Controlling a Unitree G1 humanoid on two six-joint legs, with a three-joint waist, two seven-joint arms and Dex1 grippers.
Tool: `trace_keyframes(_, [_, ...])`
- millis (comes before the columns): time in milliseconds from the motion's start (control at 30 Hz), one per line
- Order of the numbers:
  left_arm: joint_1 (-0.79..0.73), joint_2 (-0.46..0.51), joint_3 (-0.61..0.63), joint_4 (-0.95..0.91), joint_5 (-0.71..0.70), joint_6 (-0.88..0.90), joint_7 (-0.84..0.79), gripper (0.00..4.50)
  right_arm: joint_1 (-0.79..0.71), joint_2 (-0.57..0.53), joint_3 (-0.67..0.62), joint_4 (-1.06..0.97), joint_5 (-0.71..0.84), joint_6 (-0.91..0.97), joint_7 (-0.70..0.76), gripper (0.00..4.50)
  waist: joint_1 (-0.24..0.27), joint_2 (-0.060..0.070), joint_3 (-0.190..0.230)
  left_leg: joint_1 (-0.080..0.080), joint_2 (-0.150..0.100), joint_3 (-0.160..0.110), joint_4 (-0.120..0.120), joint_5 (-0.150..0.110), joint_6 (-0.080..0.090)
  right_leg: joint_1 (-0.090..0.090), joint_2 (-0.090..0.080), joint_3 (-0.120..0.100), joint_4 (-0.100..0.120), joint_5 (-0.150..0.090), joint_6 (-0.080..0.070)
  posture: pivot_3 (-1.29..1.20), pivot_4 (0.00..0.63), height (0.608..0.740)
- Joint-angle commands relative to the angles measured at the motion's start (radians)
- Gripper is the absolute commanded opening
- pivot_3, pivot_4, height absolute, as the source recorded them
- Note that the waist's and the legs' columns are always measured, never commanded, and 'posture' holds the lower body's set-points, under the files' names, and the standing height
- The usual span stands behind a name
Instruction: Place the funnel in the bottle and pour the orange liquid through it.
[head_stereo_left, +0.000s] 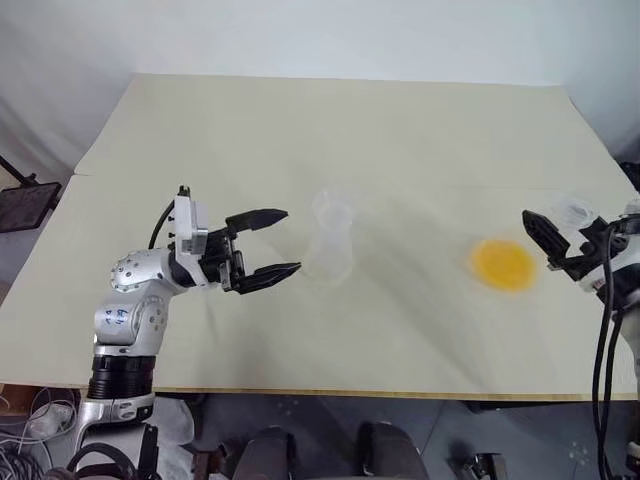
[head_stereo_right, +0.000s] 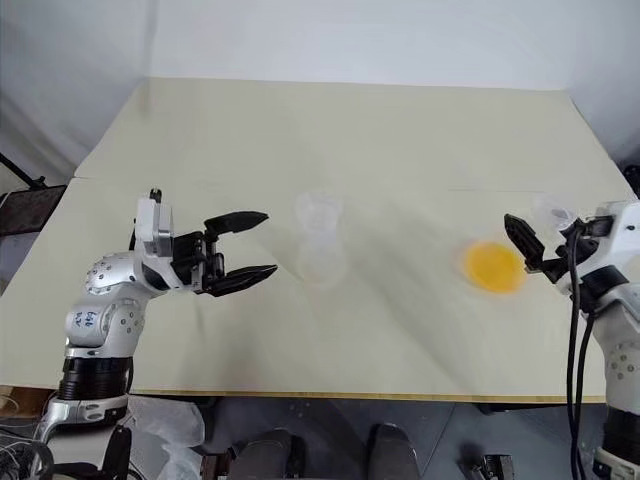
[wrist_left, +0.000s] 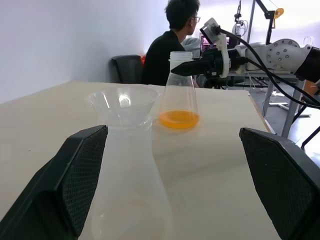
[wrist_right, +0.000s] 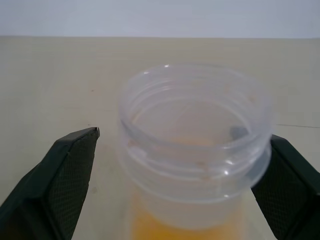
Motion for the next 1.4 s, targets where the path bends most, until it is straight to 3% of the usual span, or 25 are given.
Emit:
trace_keyframes(33, [0.007, 0.011, 0.01, -0.04, -0.029, -0.001, 0.003, 4.5, -0.022, 0.003, -0.023, -0.007, -0.006, -0.035, 0.012, 3.61, -0.001, 0.0, 0.0, 0.0, 0.0, 0.0, 0.0, 0.0, 0.0, 0.0, 0.0, 0.0, 0.0, 0.0, 0.0, 0.0, 0.15, 0.74])
trace_keyframes(133, [0.006, 0.012, 0.01, -0.039, -0.029, -0.003, 0.003, 4.5, -0.023, 0.006, -0.018, -0.014, -0.001, -0.033, 0.027, 2.58, -0.001, 0.0, 0.0, 0.0, 0.0, 0.001, 0.0, 0.0, 0.0, 0.0, 0.0, 0.0, 0.0, 0.0, 0.0, 0.0, 0.15, 0.74])
trace_keyframes(167, [0.006, 0.012, 0.01, -0.037, -0.029, -0.005, 0.003, 4.5, -0.023, 0.008, -0.017, -0.02, 0.001, -0.032, 0.03, 2.44, -0.002, 0.0, 0.0, 0.0, 0.0, 0.001, 0.0, 0.0, 0.0, 0.0, 0.0, 0.0, 0.0, 0.0, 0.0, 0.0, 0.15, 0.74])
trace_keyframes(400, [0.012, 0.01, 0.011, -0.039, -0.029, -0.01, 0.007, 4.5, -0.064, 0.002, -0.005, -0.1, 0.024, -0.026, 0.039, 2.44, -0.001, 0.0, 0.0, -0.001, 0.0, 0.002, 0.0, 0.0, 0.0, -0.001, 0.0, 0.0, 0.0, 0.0, 0.0, 0.0, 0.15, 0.74])
trace_keyframes(500, [0.015, 0.008, 0.012, -0.035, -0.027, -0.014, 0.009, 4.5, -0.138, -0.009, 0.063, -0.163, -0.021, -0.009, -0.008, 2.44, -0.006, 0.0, 0.0, 0.0, 0.001, 0.001, 0.0, 0.0, 0.0, -0.001, 0.0, 0.0, 0.0, 0.0, 0.0, 0.0, 0.15, 0.74])
trace_keyframes(633, [0.018, 0.009, 0.013, -0.029, -0.025, -0.018, 0.01, 4.5, -0.246, -0.041, 0.217, -0.234, -0.126, 0.039, -0.044, 2.44, -0.006, 0.001, 0.0, 0.0, 0.001, -0.001, 0.0, 0.0, 0.0, -0.002, 0.0, 0.0, 0.0, 0.0, 0.0, 0.0, 0.15, 0.74])
trace_keyframes(767, [0.02, 0.009, 0.013, -0.025, -0.024, -0.02, 0.013, 4.5, -0.333, -0.025, 0.336, -0.281, -0.195, 0.017, -0.023, 2.44, -0.004, 0.001, 0.0, -0.001, 0.001, -0.002, 0.0, 0.0, 0.0, -0.002, 0.0, 0.0, 0.0, 0.0, 0.0, 0.0, 0.15, 0.74])
trace_keyframes(900, [0.023, 0.004, 0.014, -0.025, -0.024, -0.023, 0.018, 4.5, -0.406, 0.006, 0.457, -0.281, -0.357, -0.034, -0.085, 2.44, -0.001, 0.001, 0.0, -0.005, -0.001, -0.004, 0.001, 0.0, 0.0, -0.002, -0.001, -0.004, 0.0, 0.0, 0.0, 0.0, 0.15, 0.74])
trace_keyframes(1400, [0.046, -0.012, 0.005, -0.039, -0.024, -0.035, 0.044, 4.5, -0.493, 0.104, 0.715, -0.147, -0.777, -0.329, -0.082, 2.44, -0.014, 0.001, 0.0, -0.005, 0.0, -0.004, 0.001, 0.0, 0.0, -0.002, -0.001, -0.006, 0.0, 0.0, 0.0, 0.0, 0.15, 0.74])
